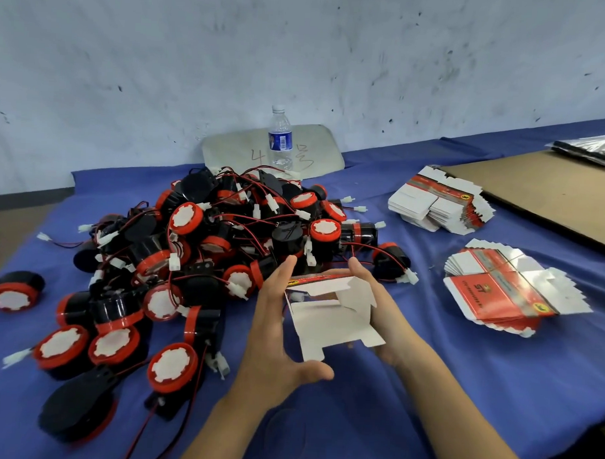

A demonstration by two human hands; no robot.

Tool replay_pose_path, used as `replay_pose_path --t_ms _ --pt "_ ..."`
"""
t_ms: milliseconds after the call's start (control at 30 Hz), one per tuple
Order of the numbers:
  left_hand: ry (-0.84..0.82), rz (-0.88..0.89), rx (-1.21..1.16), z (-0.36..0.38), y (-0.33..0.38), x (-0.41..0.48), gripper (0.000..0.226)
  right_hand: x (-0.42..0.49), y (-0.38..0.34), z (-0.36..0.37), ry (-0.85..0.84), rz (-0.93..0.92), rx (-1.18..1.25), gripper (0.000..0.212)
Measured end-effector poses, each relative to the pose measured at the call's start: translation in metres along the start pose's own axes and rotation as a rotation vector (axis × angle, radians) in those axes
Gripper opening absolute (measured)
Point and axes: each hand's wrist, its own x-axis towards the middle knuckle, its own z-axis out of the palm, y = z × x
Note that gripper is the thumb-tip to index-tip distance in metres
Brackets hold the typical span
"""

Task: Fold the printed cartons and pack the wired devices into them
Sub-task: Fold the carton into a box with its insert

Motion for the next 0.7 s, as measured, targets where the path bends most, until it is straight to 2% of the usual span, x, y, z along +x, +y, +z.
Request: replay_pose_path --t_ms 133,300,367,467,533,567,600,667,700 --pt "-0.003 0.019 0.006 -0.002 -0.002 0.000 0.112 0.002 0.004 -0.001 -0.031 -0.017 0.043 0.057" --pt "0.023 -0.041 -0.028 -0.004 -0.005 0.002 0.107 0.004 0.007 -0.001 -0.044 -0.015 0.054 0.071" --pt "0.078 -0.075 -0.045 -0.003 -0.005 0.002 0.093 0.004 0.009 0.000 -0.026 0.001 0.001 0.075" --pt "0.189 -0.185 -0.090 -0.002 -0.008 0.002 0.065 0.000 0.008 0.007 0.101 -0.016 -0.265 0.051" --pt "0.244 -0.231 -0.128 -0.003 -0.009 0.001 0.058 0.000 0.011 0.007 0.274 -0.098 -0.445 0.068" --pt "0.265 -0.236 -0.140 -0.003 -0.008 0.001 0.054 0.000 0.012 0.006 0.325 -0.187 -0.457 0.071" --pt "0.280 -0.243 -0.155 -0.003 -0.007 0.001 0.047 0.000 0.011 0.008 0.348 -0.289 -0.413 0.066" --pt "0.297 -0.290 -0.194 0.000 -0.005 0.001 0.028 -0.001 0.008 0.011 0.264 -0.438 -0.339 0.046" --pt "0.306 -0.314 -0.213 0.001 -0.005 0.000 0.030 -0.002 0.006 0.013 0.223 -0.487 -0.356 0.039"
